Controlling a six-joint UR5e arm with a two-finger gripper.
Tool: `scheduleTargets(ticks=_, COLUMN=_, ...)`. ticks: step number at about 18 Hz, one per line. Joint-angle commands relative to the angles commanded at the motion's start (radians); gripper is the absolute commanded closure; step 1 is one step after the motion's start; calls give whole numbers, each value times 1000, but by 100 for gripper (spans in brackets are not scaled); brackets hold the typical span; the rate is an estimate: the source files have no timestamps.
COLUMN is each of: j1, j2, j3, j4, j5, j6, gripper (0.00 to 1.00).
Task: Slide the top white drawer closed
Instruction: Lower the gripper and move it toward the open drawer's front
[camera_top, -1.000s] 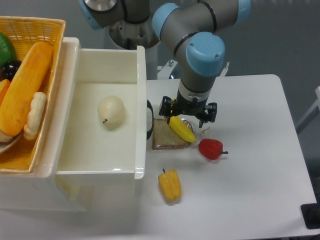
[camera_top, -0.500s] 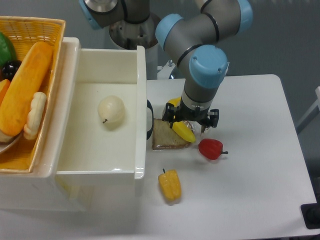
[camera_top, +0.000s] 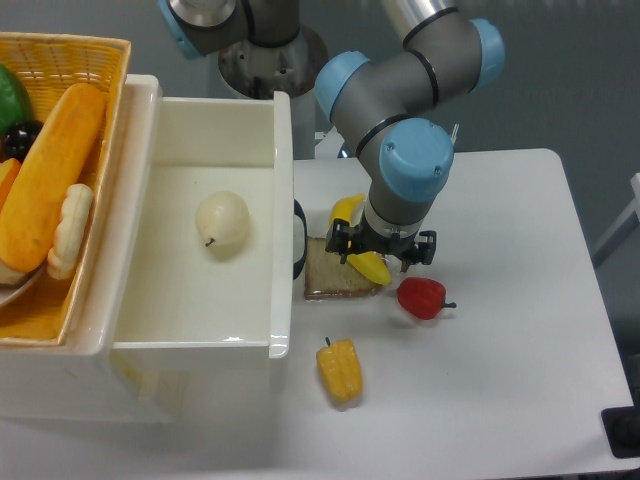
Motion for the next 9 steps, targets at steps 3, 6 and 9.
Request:
scheduleTargets(ticks=3, j1=-11, j2=-3, j3=0, j4=-5, j5=-14, j6=0, gripper=0)
scheduleTargets(ticks=6, j1=-11, j2=-3, j3=0, j4=-9, j5=-51, j6=0, gripper=0)
scheduleTargets(ticks=9, j1=-9, j2=-3, j3=0, j4=-9, j5=-66, j6=0, gripper=0)
